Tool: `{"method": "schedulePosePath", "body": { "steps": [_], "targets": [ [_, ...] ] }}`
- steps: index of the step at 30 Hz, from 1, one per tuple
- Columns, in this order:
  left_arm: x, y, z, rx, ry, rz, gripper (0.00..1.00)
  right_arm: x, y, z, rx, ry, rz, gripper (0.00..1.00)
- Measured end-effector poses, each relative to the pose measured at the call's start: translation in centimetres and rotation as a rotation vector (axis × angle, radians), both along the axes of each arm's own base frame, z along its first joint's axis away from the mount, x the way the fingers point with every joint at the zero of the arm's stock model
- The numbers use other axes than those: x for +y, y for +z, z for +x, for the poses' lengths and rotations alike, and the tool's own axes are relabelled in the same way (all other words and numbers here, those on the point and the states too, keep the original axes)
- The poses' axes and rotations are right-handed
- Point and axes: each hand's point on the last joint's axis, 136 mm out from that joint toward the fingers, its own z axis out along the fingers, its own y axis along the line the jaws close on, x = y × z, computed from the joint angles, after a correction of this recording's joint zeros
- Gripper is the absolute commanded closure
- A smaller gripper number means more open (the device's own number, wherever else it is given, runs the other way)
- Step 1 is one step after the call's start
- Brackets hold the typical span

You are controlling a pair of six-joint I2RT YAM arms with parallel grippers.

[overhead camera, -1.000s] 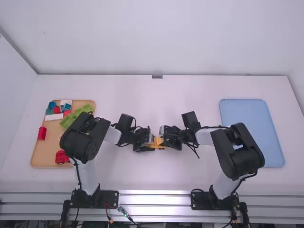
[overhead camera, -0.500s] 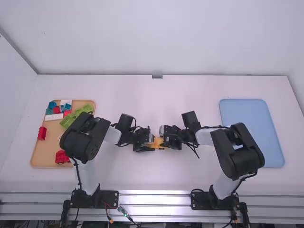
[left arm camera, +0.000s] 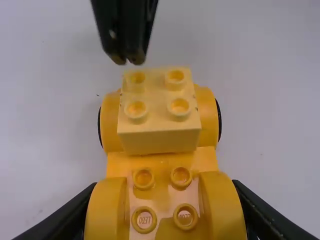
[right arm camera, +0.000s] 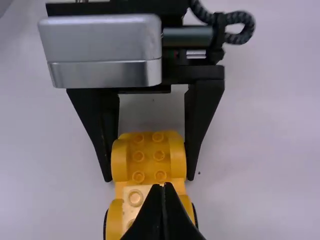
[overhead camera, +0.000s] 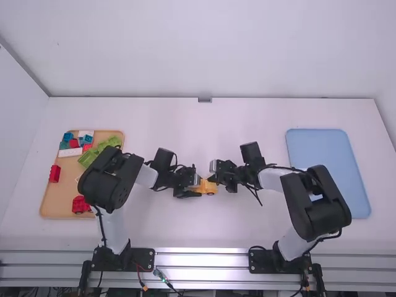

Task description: Assemble lego blocks to make yellow taxi

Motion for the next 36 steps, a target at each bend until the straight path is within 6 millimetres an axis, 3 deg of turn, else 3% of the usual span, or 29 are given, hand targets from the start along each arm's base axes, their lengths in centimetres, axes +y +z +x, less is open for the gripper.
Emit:
{"method": "schedulePosePath", "body": {
  "steps": [9,25,36],
  "targets": [
    [0.0,0.0,0.0,0.009,0.005,0.001,0.44,0.4,-2.1,0.1,0.049,-0.025,-0.031,1.00],
    [0.6,0.0,1.1,0.022,0.065,0.003,0.48,1.0,-2.9,0.6,0.152,-0.017,0.038,1.00],
    [0.4,0.0,1.2,0.018,0.062,0.004,0.50,0.7,-2.2,1.3,0.165,-0.029,0.060,1.00]
  ]
}}
